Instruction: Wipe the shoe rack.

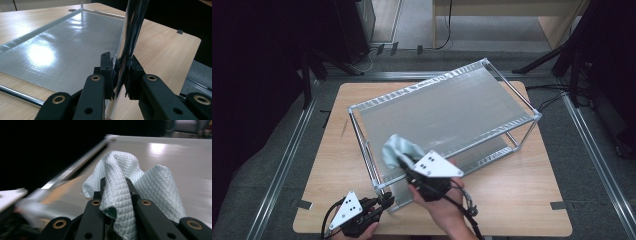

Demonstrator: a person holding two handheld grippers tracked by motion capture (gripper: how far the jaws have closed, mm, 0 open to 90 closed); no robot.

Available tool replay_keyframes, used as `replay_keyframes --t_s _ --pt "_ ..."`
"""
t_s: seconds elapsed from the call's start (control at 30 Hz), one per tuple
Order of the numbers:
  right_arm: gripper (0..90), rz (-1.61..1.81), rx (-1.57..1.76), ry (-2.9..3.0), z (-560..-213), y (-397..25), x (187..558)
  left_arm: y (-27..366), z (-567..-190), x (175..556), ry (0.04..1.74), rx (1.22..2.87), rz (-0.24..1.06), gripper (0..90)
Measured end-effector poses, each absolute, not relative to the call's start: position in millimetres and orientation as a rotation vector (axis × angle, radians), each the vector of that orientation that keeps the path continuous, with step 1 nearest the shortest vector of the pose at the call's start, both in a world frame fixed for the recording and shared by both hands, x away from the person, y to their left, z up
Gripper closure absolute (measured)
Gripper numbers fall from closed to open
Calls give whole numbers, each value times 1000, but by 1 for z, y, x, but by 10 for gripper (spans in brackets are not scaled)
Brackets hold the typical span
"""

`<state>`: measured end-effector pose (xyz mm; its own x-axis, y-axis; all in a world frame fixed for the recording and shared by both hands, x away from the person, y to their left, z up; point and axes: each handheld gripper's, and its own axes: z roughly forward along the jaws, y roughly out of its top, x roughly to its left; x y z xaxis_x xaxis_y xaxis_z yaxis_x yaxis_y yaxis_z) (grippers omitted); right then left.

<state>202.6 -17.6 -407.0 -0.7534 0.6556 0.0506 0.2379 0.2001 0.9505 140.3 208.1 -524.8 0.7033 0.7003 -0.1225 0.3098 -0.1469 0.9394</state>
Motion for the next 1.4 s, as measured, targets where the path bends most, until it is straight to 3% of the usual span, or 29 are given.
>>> replay_keyframes --t_s 0.13,0.27,0.67,0.73,0.87,1.4 --pt "824 1540 749 2143 -406 -6 198 209 -524 140 817 1743 432 795" --pt "825 1464 814 2078 -405 -31 214 212 -524 141 834 1736 426 794" --pt "807 1230 1321 1597 -400 -218 298 219 -526 144 840 1722 425 793" --pt "816 1279 1386 1554 -401 -232 301 219 -526 145 844 1712 419 791" --pt "819 1313 1386 1551 -403 -223 295 219 -527 145 853 1702 411 788" --pt "823 1499 841 2082 -406 -13 203 209 -528 145 841 1695 389 784"
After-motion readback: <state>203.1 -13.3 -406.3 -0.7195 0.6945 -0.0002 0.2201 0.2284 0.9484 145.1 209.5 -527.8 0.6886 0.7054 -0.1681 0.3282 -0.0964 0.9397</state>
